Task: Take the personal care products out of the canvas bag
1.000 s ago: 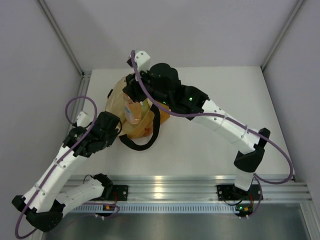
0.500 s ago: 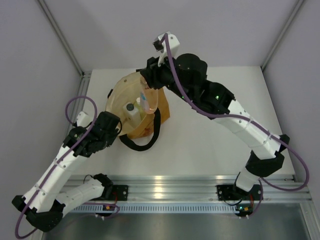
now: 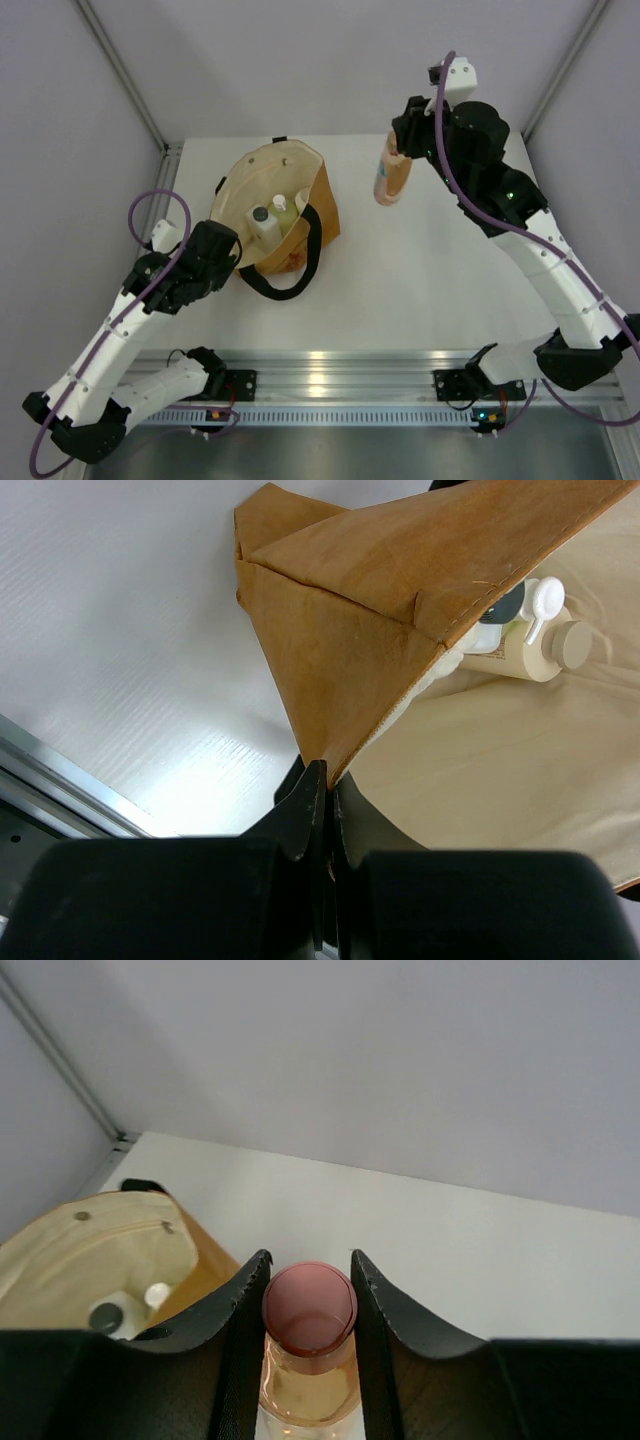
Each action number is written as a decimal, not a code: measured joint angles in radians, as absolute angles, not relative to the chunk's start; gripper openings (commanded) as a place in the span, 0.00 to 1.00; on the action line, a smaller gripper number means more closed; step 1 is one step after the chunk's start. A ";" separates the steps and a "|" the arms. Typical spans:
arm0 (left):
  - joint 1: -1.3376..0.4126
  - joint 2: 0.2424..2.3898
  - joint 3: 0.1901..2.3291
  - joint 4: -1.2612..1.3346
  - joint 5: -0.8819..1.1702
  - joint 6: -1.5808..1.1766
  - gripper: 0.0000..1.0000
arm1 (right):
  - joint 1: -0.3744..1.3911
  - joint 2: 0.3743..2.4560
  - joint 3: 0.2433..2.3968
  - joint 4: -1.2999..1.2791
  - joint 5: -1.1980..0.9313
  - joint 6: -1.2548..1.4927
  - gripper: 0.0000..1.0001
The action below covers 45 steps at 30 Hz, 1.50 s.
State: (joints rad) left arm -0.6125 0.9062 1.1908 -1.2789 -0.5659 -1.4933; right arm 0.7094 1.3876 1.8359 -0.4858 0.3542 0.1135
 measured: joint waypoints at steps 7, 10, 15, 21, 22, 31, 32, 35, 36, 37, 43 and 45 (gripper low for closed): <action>-0.612 0.907 1.192 -1.279 -0.566 -1.486 0.00 | 0.490 1.274 1.490 -0.339 0.303 0.115 0.00; -0.612 0.910 1.192 -1.279 -0.564 -1.482 0.00 | 0.443 1.230 1.270 -0.181 0.276 0.106 0.00; -0.612 0.915 1.192 -1.272 -0.560 -1.467 0.00 | 0.409 1.229 1.036 -0.008 0.219 0.088 0.00; -0.612 0.921 1.192 -1.264 -0.556 -1.453 0.00 | 0.408 1.255 0.869 0.215 0.162 0.059 0.00; -0.612 0.924 1.192 -1.264 -0.554 -1.452 0.00 | 0.408 1.262 0.851 0.247 0.155 0.055 0.00; -0.612 0.927 1.192 -1.258 -0.543 -1.440 0.00 | 0.405 1.341 0.766 0.424 0.117 0.041 0.00; -0.612 0.927 1.192 -1.258 -0.543 -1.439 0.00 | 0.405 1.343 0.765 0.429 0.115 0.039 0.00; -0.612 0.926 1.192 -1.257 -0.543 -1.437 0.00 | 0.405 1.348 0.765 0.437 0.105 0.033 0.01; -0.612 0.926 1.192 -1.258 -0.543 -1.437 0.00 | 0.405 1.349 0.765 0.439 0.102 0.032 0.11; -0.612 0.925 1.192 -1.257 -0.543 -1.437 0.00 | 0.405 1.350 0.765 0.439 0.099 0.030 0.22; -0.612 0.919 1.192 -1.256 -0.543 -1.433 0.00 | 0.404 1.347 0.767 0.468 0.078 0.043 0.90; -0.612 0.923 1.193 -1.255 -0.540 -1.427 0.00 | 0.404 1.339 0.767 0.472 0.075 0.047 1.00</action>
